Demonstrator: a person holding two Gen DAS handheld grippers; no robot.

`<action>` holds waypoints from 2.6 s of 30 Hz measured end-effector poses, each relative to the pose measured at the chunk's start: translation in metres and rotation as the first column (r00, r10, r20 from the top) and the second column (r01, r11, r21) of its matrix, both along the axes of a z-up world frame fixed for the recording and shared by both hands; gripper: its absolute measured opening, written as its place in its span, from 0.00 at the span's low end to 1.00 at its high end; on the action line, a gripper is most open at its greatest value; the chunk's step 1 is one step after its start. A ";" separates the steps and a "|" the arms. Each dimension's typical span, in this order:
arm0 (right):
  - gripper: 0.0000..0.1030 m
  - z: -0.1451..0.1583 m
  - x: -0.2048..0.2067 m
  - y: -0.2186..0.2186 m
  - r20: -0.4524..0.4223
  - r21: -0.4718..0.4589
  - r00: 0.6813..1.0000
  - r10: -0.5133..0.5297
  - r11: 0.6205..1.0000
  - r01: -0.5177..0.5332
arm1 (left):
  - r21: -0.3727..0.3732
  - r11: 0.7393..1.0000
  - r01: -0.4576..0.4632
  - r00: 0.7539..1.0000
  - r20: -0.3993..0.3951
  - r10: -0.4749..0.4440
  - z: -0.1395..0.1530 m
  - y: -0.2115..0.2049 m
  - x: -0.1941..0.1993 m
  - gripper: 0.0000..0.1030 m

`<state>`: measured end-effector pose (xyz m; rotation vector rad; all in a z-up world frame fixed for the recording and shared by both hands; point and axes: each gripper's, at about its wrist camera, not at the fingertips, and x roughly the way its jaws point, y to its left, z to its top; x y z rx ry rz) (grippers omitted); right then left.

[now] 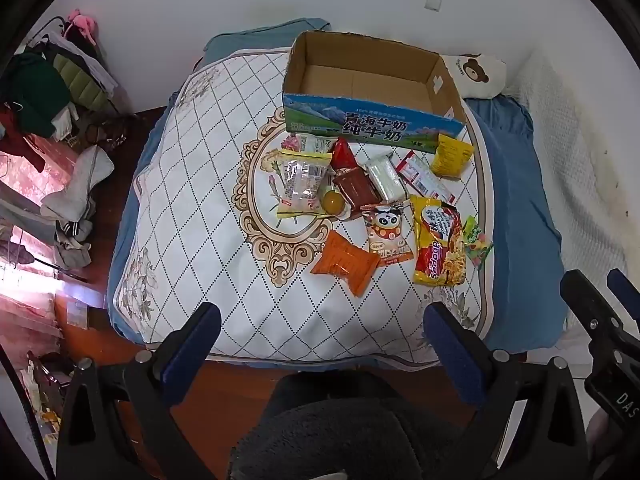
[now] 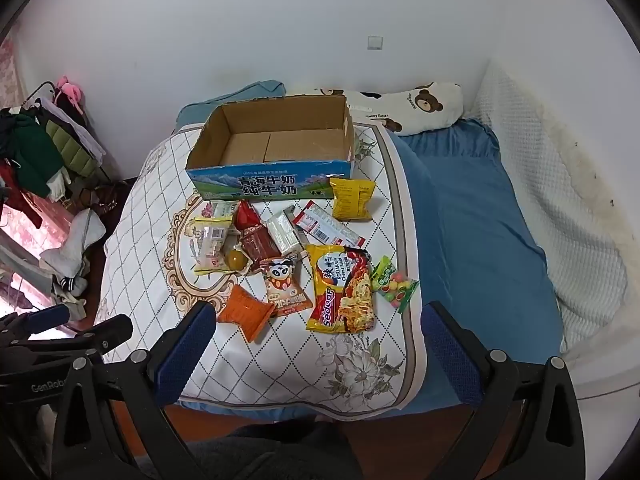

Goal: Organize snacks

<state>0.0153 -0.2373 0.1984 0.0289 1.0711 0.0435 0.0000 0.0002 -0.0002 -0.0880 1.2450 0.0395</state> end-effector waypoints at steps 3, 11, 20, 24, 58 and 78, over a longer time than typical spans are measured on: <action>1.00 0.000 -0.001 0.000 0.007 -0.003 1.000 -0.001 1.000 0.001 | 0.004 1.000 0.003 1.000 -0.004 -0.003 -0.001 0.000 0.000 1.00; 1.00 0.001 -0.001 0.000 0.008 0.000 1.000 -0.001 1.000 0.001 | 0.006 1.000 0.004 1.000 0.004 -0.004 0.000 -0.001 0.000 1.00; 1.00 0.001 -0.002 -0.001 0.004 0.001 1.000 -0.003 1.000 0.003 | 0.003 1.000 -0.002 1.000 0.007 0.002 0.005 -0.005 0.001 1.00; 1.00 0.002 -0.002 0.000 0.004 0.000 1.000 -0.004 1.000 0.004 | 0.002 1.000 -0.001 1.000 0.007 0.001 0.005 -0.005 0.001 1.00; 1.00 0.004 -0.010 0.001 0.003 -0.001 1.000 -0.008 1.000 0.008 | -0.008 1.000 0.001 1.000 0.020 -0.001 0.017 0.000 0.000 1.00; 1.00 0.006 -0.011 0.002 0.009 -0.002 1.000 -0.008 1.000 0.008 | -0.008 1.000 0.000 1.000 0.027 0.000 0.021 0.001 -0.001 1.00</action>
